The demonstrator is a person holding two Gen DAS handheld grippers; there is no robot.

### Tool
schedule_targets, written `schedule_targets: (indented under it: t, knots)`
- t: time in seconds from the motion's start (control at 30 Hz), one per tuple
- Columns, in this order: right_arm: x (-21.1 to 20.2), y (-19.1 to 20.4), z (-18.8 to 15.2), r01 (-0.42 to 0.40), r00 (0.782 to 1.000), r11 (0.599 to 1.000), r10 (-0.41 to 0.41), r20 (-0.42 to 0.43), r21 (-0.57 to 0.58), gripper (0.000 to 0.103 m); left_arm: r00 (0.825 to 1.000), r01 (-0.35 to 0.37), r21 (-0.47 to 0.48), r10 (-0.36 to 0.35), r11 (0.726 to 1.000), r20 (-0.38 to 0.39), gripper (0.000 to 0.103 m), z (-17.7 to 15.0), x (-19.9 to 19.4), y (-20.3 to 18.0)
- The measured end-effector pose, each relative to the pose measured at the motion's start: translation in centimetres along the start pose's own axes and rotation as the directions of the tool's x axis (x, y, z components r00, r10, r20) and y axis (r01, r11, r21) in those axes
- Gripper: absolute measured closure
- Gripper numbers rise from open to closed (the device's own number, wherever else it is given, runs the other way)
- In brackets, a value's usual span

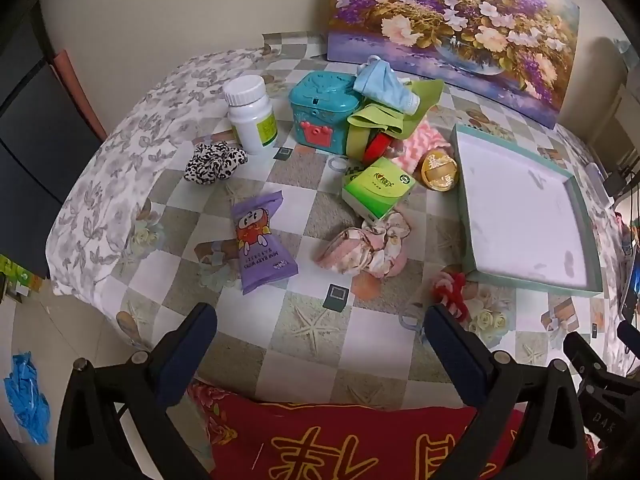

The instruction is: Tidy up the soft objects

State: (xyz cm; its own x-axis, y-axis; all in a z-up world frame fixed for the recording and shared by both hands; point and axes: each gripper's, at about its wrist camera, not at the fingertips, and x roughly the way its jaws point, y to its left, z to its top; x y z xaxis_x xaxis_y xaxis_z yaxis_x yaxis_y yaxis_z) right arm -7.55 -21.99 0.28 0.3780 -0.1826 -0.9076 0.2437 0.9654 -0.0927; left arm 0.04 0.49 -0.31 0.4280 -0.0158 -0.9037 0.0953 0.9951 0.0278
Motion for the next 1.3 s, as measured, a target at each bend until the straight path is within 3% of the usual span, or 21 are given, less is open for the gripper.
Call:
schedule_targets:
  t: [1.3]
  knots:
    - [-0.33,-0.48,0.07,-0.014,1.0,1.0,0.013,0.015,0.027,0.0,0.999,-0.031,0.012,0.031,0.999,0.013,0.0,-0.24,-0.14,-0.22]
